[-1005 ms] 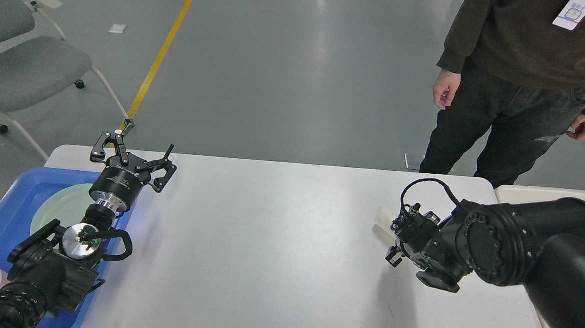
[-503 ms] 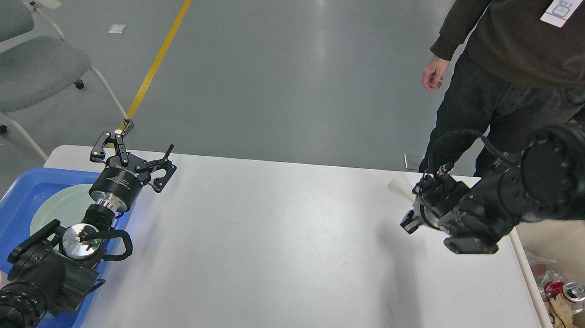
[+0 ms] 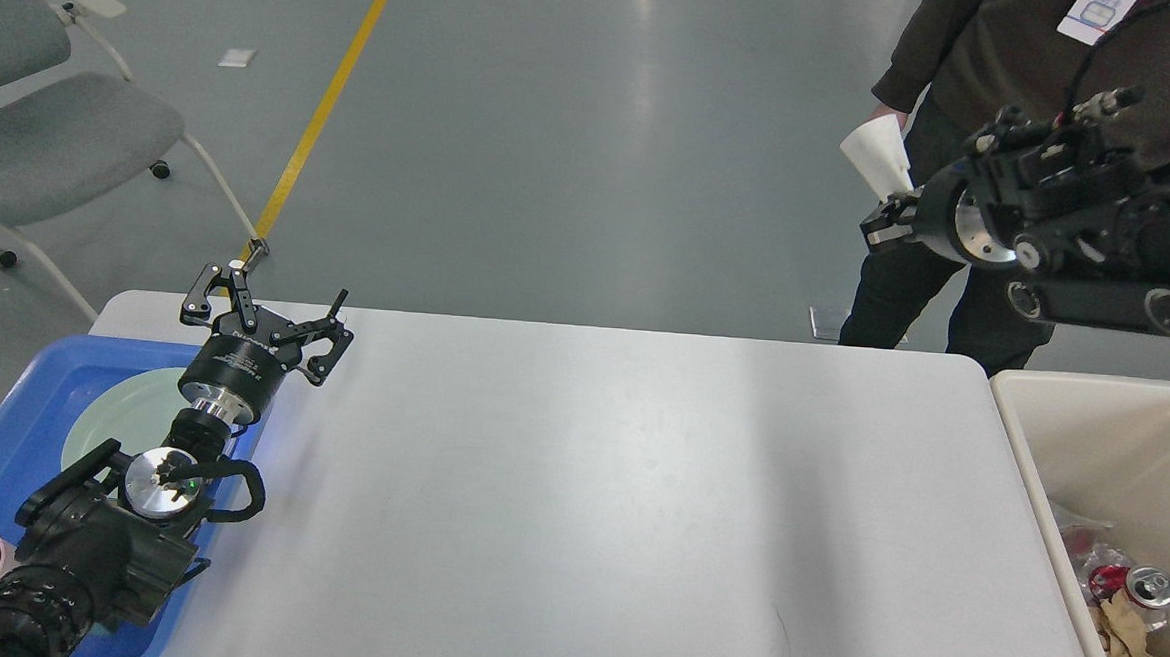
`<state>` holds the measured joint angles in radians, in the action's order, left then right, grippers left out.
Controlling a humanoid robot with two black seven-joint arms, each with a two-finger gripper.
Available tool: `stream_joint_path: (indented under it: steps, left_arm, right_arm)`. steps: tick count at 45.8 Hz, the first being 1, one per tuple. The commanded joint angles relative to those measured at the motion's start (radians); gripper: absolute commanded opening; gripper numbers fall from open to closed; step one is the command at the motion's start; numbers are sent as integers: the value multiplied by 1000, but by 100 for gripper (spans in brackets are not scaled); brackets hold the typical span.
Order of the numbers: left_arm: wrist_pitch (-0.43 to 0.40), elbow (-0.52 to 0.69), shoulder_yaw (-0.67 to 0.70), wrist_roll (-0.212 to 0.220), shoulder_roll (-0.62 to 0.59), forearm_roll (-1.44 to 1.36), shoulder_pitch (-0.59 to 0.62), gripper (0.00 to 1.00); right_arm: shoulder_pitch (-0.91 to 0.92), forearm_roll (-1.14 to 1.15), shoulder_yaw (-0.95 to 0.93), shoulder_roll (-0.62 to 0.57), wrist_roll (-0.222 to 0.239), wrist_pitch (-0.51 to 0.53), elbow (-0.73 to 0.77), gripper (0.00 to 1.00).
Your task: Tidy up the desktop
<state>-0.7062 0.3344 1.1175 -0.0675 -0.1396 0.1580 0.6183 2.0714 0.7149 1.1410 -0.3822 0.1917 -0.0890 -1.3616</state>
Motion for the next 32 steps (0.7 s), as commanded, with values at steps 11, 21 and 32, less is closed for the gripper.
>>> stream_joint_path:
  steps: [11,21,32]
  left_arm:
    - [-1,0,1,0,0,0,1,96]
    - [-1,0,1,0,0,0,0,96]
    - [-1,0,1,0,0,0,0,96]
  right_arm:
    - [-279,-143,13,-251,5,0,266,0]
    - [-670,-264,-49,-297,5,-18,550,0]
    - [-1046,-301,-249,-250,3,-29,792,20]
